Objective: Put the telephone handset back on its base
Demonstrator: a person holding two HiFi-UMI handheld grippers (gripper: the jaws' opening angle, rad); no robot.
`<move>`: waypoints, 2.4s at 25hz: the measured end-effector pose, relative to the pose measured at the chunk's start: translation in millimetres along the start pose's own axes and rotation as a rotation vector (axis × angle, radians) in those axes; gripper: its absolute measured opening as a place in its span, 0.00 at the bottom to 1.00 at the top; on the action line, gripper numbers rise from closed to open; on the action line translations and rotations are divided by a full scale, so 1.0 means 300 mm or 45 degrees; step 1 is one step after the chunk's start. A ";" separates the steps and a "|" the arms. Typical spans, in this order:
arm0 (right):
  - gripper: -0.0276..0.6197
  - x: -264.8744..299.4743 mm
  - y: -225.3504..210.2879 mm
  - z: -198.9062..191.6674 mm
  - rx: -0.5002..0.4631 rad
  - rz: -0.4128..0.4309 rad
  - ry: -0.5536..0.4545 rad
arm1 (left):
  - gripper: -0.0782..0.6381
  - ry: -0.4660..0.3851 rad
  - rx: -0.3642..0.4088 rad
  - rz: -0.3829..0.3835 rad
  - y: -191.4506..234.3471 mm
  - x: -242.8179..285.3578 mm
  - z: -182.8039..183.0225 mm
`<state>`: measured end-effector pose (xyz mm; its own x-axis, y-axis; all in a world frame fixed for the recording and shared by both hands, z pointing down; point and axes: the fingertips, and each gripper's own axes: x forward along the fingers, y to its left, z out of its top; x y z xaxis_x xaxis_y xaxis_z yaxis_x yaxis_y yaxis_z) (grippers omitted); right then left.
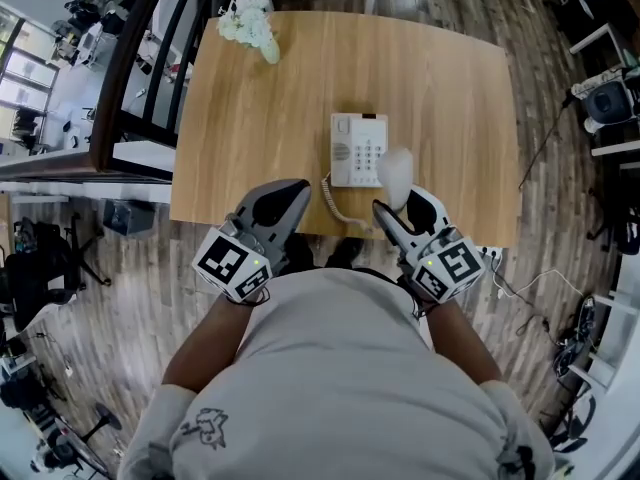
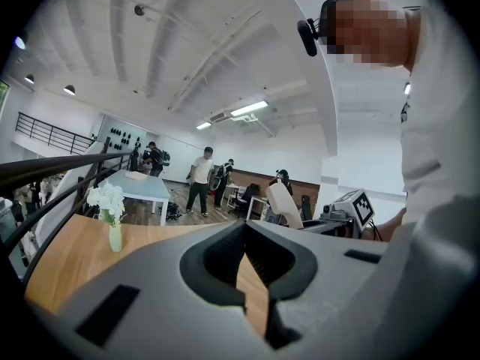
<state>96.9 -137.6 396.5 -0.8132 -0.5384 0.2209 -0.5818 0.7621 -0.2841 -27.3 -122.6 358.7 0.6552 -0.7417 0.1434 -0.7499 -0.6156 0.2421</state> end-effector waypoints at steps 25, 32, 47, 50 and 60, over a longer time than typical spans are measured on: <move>0.38 0.425 -0.107 -0.238 0.129 -0.440 0.243 | 0.12 0.149 -0.082 -0.293 0.478 0.005 -0.076; 0.38 0.493 -0.176 -0.356 0.164 -0.517 0.347 | 0.12 0.204 -0.129 -0.310 0.550 0.005 -0.143; 0.38 0.595 -0.377 -0.633 0.269 -0.624 0.564 | 0.12 0.286 -0.157 -0.336 0.611 0.099 -0.230; 0.38 0.612 -0.405 -0.670 0.294 -0.644 0.609 | 0.12 0.294 -0.171 -0.342 0.612 0.119 -0.246; 0.38 0.653 -0.439 -0.753 0.359 -0.691 0.727 | 0.12 0.310 -0.216 -0.354 0.624 0.136 -0.280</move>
<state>17.6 -262.4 688.0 -0.3300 -0.4819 0.8117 -0.9342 0.2902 -0.2075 -133.3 -245.6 490.5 0.8485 -0.4560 0.2686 -0.5290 -0.7160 0.4554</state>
